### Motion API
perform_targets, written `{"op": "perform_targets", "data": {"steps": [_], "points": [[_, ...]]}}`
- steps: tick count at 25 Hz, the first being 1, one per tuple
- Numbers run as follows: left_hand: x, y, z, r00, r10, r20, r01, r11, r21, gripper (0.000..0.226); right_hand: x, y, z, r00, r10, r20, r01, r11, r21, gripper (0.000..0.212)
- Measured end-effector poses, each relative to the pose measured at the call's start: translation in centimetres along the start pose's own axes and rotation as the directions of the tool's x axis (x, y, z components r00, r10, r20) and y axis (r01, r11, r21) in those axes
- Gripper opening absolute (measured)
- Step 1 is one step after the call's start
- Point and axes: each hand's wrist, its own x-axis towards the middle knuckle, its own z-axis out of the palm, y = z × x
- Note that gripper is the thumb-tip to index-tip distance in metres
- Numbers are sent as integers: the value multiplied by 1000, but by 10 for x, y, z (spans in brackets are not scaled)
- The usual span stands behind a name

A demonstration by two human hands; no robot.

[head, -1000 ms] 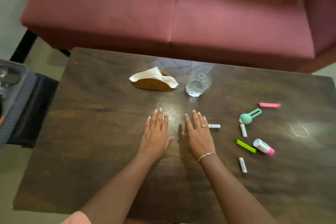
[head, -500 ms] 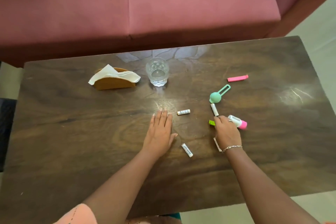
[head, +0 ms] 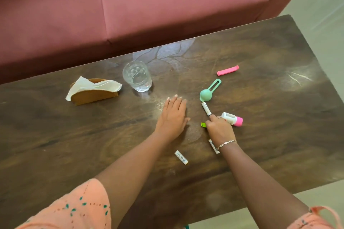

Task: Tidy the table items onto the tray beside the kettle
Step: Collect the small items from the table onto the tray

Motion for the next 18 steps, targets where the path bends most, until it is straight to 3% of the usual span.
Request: {"op": "perform_targets", "data": {"steps": [2,6,9,11,15,18], "points": [[33,10,-5,997,67,-36,-68,998,-5,58,0,-1,-1,995,-73,-69,68,995,-70,14],[98,28,-13,979,201,-24,-201,979,16,38,2,0,1,988,-68,-137,59,996,-68,37],[137,43,-12,985,124,-118,-139,983,-122,26,4,1,3,993,-62,-103,52,994,-97,16],[155,49,-8,989,52,-140,-77,981,-176,23,4,0,6,992,-48,-114,38,996,-83,23],[186,61,4,997,11,-76,-21,991,-133,25,6,2,14,967,-65,-247,28,988,-150,13],[203,69,11,994,9,-104,-13,999,-34,22,6,2,14,966,-67,-249,18,981,-195,16]]}}
